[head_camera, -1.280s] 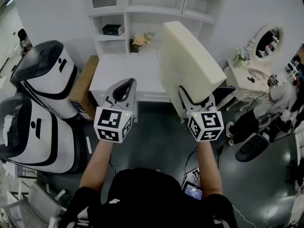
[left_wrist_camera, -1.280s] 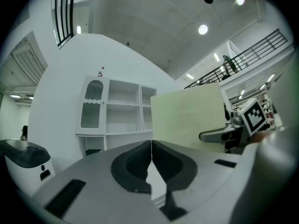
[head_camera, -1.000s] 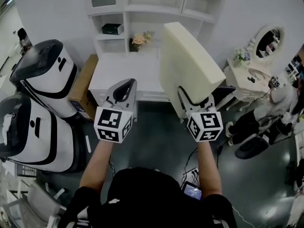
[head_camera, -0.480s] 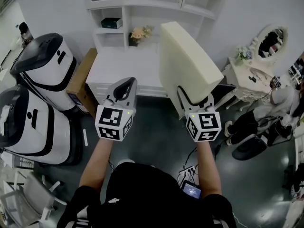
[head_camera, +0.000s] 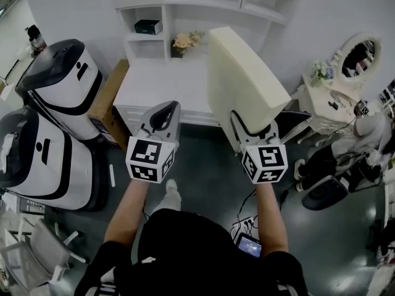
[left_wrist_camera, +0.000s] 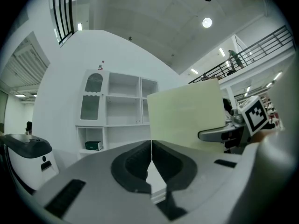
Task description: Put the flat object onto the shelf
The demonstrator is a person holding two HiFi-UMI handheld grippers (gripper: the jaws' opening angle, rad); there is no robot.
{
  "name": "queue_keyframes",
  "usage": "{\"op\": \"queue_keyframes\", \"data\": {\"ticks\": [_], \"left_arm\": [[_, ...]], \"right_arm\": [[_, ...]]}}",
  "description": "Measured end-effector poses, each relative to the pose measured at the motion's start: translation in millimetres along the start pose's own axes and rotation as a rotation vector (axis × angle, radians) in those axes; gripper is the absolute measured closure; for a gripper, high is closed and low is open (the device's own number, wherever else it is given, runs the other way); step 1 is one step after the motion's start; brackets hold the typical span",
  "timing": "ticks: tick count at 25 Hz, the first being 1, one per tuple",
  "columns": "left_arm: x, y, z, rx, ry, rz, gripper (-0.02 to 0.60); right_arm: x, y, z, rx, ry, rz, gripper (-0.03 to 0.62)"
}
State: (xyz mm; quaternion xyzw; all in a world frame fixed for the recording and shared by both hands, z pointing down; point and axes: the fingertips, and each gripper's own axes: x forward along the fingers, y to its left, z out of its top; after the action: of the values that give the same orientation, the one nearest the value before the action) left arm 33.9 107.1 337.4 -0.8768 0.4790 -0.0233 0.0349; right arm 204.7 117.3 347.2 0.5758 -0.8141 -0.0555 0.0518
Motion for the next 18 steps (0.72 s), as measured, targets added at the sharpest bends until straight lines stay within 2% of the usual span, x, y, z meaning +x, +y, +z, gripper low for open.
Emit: {"op": "queue_keyframes", "data": {"ticks": [18], "left_arm": [[107.2,86.9,-14.4,-0.019,0.021,-0.012,0.577]], "right_arm": [[130.8,-35.2,-9.1,0.03,0.012,-0.016,0.332]]}}
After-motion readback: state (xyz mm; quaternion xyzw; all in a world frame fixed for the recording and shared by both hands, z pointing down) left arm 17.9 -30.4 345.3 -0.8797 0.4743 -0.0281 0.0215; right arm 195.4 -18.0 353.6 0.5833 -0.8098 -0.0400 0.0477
